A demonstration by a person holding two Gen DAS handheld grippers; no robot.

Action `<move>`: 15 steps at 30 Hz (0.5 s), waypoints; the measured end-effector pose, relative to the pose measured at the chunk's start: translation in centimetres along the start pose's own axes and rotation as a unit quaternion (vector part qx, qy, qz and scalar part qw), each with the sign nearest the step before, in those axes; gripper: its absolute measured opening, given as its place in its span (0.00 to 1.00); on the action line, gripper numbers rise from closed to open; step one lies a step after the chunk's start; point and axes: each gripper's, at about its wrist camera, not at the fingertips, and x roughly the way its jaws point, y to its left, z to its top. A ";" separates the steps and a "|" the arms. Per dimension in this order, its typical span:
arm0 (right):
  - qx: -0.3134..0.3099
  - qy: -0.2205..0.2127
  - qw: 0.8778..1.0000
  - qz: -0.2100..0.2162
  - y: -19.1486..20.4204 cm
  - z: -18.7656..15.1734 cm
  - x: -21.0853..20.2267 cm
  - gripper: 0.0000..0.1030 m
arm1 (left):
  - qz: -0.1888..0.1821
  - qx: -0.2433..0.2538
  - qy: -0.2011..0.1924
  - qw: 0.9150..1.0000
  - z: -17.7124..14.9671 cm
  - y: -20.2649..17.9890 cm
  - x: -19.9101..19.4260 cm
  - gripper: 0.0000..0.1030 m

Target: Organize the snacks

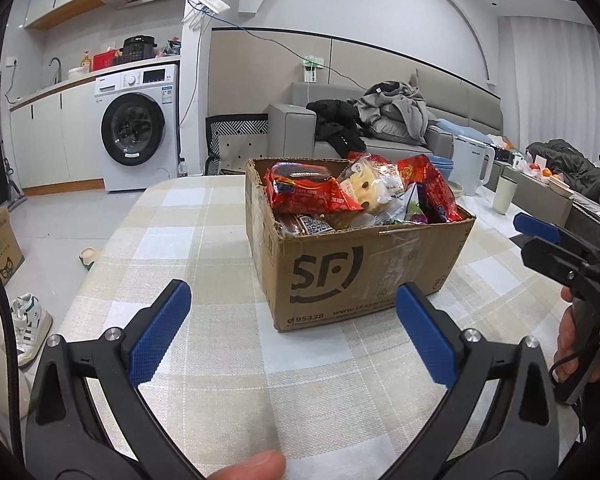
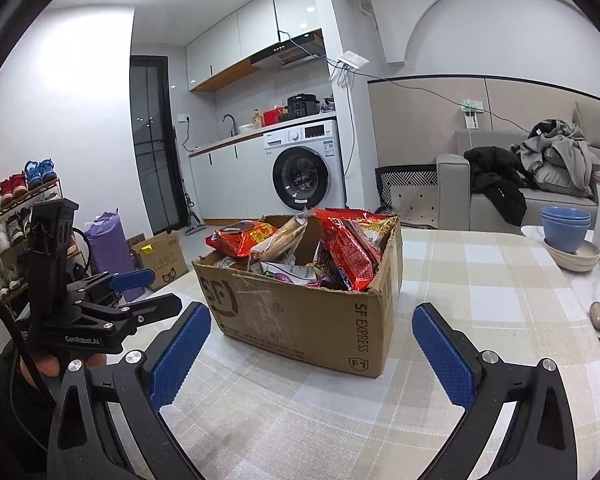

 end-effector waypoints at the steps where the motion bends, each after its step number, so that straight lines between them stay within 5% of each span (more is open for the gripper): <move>1: -0.002 -0.001 1.000 0.000 0.0 0.0 -0.1 1.00 | 0.001 0.000 -0.002 1.000 0.0 0.0 0.1 0.99; 15: 0.000 -0.005 1.000 -0.018 -0.7 -0.4 -0.8 1.00 | 0.008 0.002 -0.011 1.000 -0.7 0.3 0.0 0.99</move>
